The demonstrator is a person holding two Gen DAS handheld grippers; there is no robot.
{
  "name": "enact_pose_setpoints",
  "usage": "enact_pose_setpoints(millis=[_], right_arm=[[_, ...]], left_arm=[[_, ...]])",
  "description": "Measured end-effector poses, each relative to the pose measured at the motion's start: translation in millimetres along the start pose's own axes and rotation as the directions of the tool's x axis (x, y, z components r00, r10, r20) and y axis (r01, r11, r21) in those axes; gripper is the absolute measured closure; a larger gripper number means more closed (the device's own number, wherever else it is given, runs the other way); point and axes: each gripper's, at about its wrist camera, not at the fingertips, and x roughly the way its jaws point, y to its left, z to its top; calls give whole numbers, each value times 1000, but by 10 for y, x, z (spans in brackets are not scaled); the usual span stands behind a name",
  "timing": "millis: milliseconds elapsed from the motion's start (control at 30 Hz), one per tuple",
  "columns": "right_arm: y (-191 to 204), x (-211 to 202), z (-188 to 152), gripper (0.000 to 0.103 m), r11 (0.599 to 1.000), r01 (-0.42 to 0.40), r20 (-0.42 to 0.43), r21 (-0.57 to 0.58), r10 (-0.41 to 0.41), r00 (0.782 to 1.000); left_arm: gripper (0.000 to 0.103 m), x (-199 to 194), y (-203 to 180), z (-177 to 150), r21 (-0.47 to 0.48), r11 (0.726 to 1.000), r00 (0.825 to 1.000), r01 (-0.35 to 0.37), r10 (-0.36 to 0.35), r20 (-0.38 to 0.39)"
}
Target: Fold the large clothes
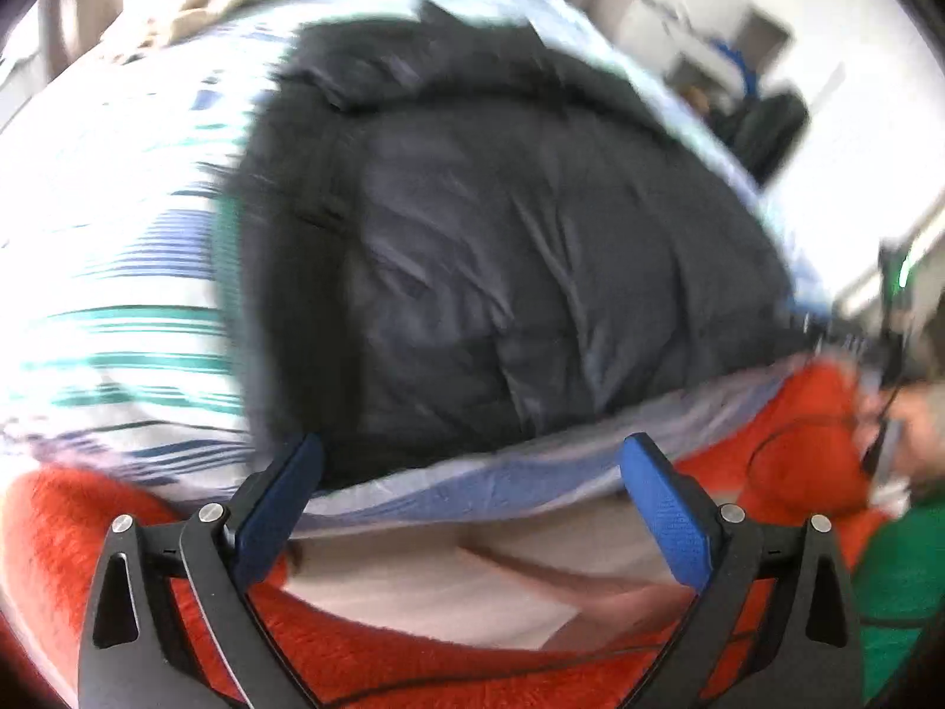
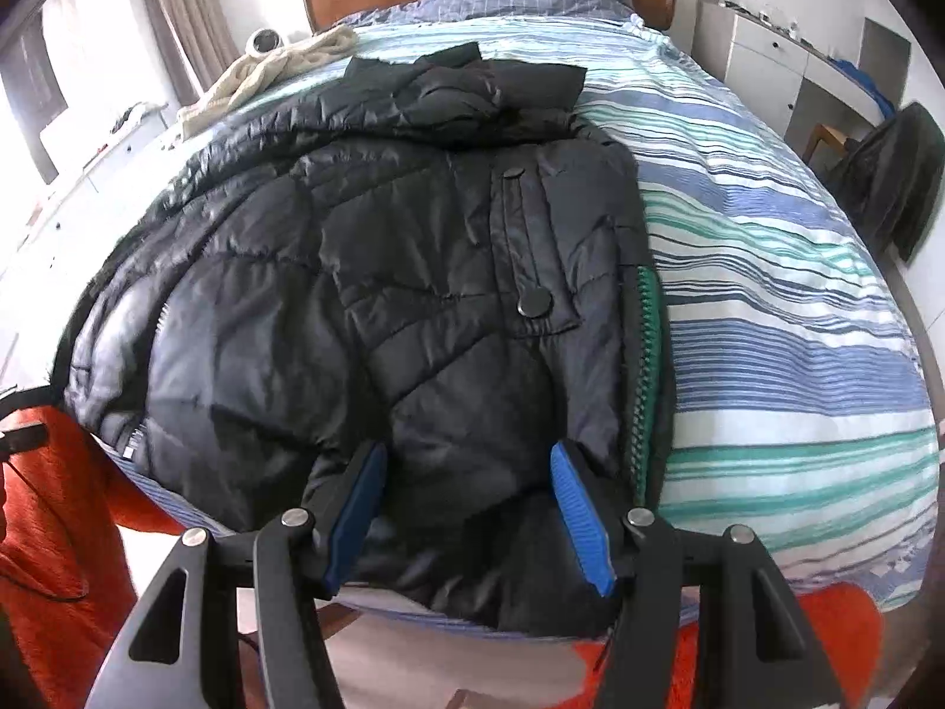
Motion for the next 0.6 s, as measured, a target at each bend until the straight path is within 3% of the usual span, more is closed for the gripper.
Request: enact_pose_setpoints(millis=[133,233,300,400,600], right_arm=[[-60,-191,84,44,998,-21,62,56,18,998],[-33,-231,202,44,997,-38,109,61,32,994],[26,-189,260,44,998,-48,108,46,43,993],[126,-107,239,44,999,-51,84,14,50,995],[74,92,-19,44,998,-49,-26,37,50,998]], left_arm=[[2,-218,271,161,-100,995,993,24,-12,119],[2,-56,207,296,-45,999,989,21,-14,145],[2,243,134,315,15,1000,997,23,-24,78],[2,673,171,255,17,1000,999,-13,14,-39],[2,604,282,174,-73,996,994,56,-62,-89]])
